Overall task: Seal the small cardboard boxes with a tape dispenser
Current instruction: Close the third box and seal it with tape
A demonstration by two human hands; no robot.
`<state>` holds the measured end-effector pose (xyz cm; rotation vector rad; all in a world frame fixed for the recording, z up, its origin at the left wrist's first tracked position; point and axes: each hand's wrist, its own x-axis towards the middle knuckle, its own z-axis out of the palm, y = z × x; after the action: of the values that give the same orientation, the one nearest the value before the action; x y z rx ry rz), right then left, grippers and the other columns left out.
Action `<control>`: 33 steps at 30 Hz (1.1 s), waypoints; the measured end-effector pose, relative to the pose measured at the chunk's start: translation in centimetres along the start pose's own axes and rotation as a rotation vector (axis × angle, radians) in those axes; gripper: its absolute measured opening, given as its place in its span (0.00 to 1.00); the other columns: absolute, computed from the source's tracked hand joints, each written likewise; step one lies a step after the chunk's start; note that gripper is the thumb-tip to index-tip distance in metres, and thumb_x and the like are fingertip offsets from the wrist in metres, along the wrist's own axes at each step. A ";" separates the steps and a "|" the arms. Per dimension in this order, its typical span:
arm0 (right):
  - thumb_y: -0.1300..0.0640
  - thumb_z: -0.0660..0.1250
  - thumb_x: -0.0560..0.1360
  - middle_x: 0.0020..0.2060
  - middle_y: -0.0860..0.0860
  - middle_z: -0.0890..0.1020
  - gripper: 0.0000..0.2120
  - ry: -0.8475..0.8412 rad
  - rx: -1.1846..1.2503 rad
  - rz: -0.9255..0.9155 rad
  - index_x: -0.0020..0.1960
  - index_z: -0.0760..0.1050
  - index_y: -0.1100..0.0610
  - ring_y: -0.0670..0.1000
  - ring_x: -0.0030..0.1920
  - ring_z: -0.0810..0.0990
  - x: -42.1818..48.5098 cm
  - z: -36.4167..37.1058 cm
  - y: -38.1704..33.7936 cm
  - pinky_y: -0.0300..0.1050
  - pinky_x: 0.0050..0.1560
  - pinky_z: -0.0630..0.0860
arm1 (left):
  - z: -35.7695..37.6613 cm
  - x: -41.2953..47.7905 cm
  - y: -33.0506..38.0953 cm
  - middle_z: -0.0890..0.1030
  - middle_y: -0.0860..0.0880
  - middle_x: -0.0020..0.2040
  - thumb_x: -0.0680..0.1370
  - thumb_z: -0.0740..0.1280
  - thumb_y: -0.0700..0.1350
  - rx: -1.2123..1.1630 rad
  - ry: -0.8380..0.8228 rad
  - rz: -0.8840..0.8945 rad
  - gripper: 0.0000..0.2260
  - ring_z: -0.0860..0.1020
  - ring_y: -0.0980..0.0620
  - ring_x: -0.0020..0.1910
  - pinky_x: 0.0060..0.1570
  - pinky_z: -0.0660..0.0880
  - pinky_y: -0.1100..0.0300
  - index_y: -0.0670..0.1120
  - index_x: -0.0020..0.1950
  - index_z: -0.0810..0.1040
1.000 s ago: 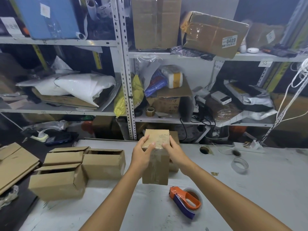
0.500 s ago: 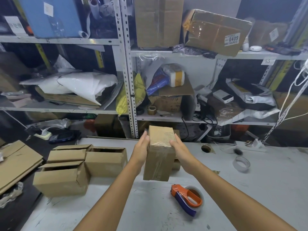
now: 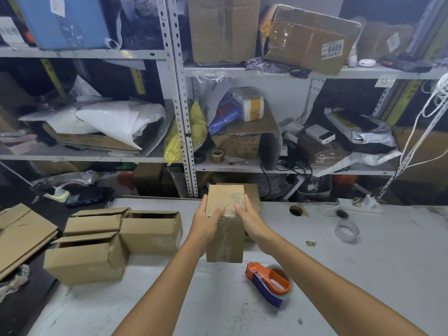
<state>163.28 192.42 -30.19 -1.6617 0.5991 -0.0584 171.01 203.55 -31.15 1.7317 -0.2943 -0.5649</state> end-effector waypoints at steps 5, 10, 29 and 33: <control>0.44 0.50 0.84 0.80 0.45 0.54 0.30 -0.021 0.008 -0.017 0.80 0.38 0.44 0.52 0.79 0.54 0.1 -0.4 0.6 0.53 0.76 0.53 | 0.1 -0.1 0.3 0.70 0.50 0.73 0.83 0.62 0.48 -0.022 -0.006 -0.011 0.29 0.68 0.55 0.62 0.58 0.65 0.60 0.51 0.81 0.54; 0.46 0.48 0.85 0.80 0.47 0.53 0.29 -0.002 -0.040 -0.011 0.80 0.35 0.46 0.52 0.79 0.53 0.1 -0.3 0.7 0.51 0.77 0.52 | 0.5 -0.1 0.0 0.69 0.51 0.74 0.84 0.59 0.51 -0.028 -0.022 -0.051 0.28 0.67 0.54 0.65 0.64 0.63 0.56 0.53 0.81 0.51; 0.46 0.49 0.85 0.80 0.46 0.53 0.28 0.010 0.059 0.043 0.81 0.40 0.47 0.51 0.79 0.53 1.6 -2.3 1.8 0.51 0.77 0.51 | 1.0 1.2 0.7 0.64 0.50 0.77 0.84 0.57 0.52 -0.002 -0.089 -0.063 0.28 0.63 0.47 0.75 0.71 0.61 0.51 0.54 0.81 0.49; 0.48 0.47 0.86 0.80 0.47 0.54 0.28 0.037 0.026 0.051 0.81 0.38 0.47 0.52 0.79 0.54 1.6 -2.2 2.1 0.53 0.77 0.52 | 1.4 1.4 0.6 0.63 0.50 0.78 0.82 0.61 0.55 0.008 -0.132 -0.057 0.32 0.62 0.47 0.76 0.72 0.60 0.49 0.55 0.81 0.47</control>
<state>163.05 189.62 -32.22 -1.6223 0.6662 -0.0600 171.51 201.54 -31.06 1.7185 -0.3411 -0.7222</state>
